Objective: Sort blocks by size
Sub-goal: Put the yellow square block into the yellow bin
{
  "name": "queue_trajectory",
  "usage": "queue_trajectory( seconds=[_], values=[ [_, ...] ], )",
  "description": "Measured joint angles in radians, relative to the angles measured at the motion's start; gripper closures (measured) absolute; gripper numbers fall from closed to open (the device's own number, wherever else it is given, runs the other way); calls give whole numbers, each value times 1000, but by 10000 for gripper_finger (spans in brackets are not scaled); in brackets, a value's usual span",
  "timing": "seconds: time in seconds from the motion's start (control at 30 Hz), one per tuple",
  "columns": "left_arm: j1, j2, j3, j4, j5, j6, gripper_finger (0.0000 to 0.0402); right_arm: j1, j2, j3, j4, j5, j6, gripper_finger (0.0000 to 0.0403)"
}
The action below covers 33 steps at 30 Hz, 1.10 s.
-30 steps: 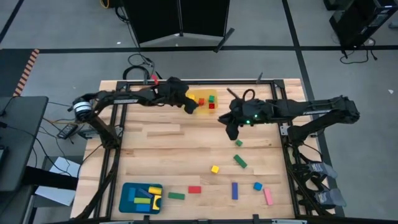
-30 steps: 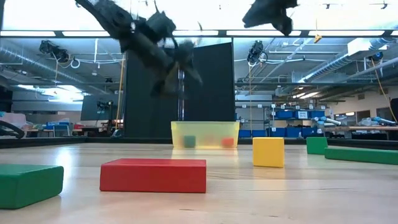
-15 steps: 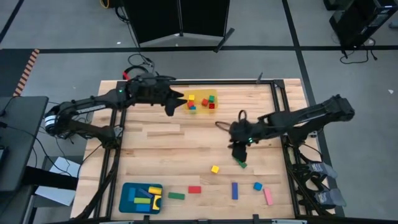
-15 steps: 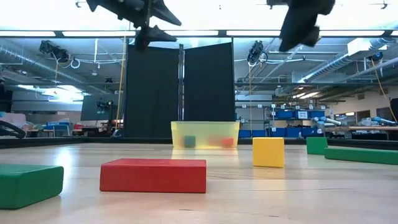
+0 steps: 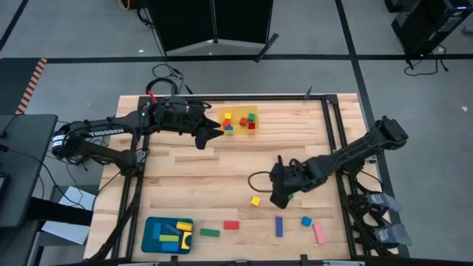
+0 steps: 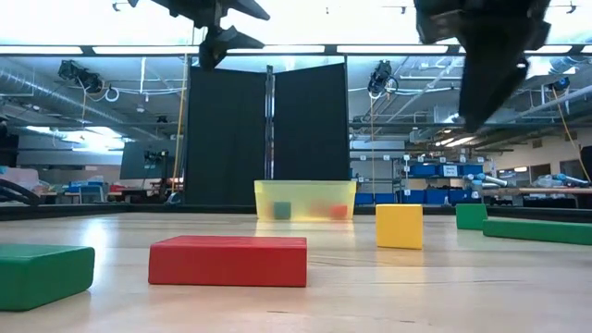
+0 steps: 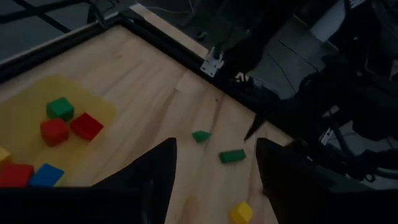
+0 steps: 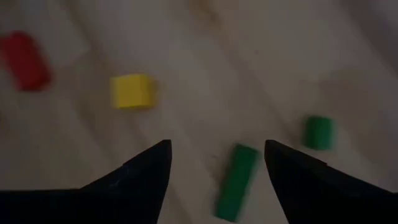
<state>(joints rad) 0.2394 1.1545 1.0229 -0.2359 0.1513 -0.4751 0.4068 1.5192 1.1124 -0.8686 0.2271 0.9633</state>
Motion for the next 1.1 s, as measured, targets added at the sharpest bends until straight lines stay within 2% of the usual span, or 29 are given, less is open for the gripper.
queue_trajectory(
  seconds=[0.1, 0.33, 0.5, 0.67, 0.8, 0.93, 1.1],
  values=[
    [-17, 1, 0, -8, -1, 0, 174, 35, -2, -35, -3, 19, 80, 139],
    [-61, 0, 0, -23, -1, 17, 174, 84, -1, -176, 177, -45, 238, 154],
    [-93, 1, 0, -58, 0, 24, 175, 92, -1, -155, 356, -45, 61, 155],
    [-98, 1, 0, -56, -18, 24, 175, 76, 32, -147, 390, -52, -72, 146],
    [-103, 1, 0, -59, -18, 13, 175, 60, 57, -145, 469, -74, -89, 133],
    [-123, 1, 0, -85, -18, 3, 175, 54, 120, -99, 470, -92, -110, 125],
    [-151, 1, 0, -129, -19, 6, 175, 52, 210, -29, 461, -56, -133, 124]
  ],
)
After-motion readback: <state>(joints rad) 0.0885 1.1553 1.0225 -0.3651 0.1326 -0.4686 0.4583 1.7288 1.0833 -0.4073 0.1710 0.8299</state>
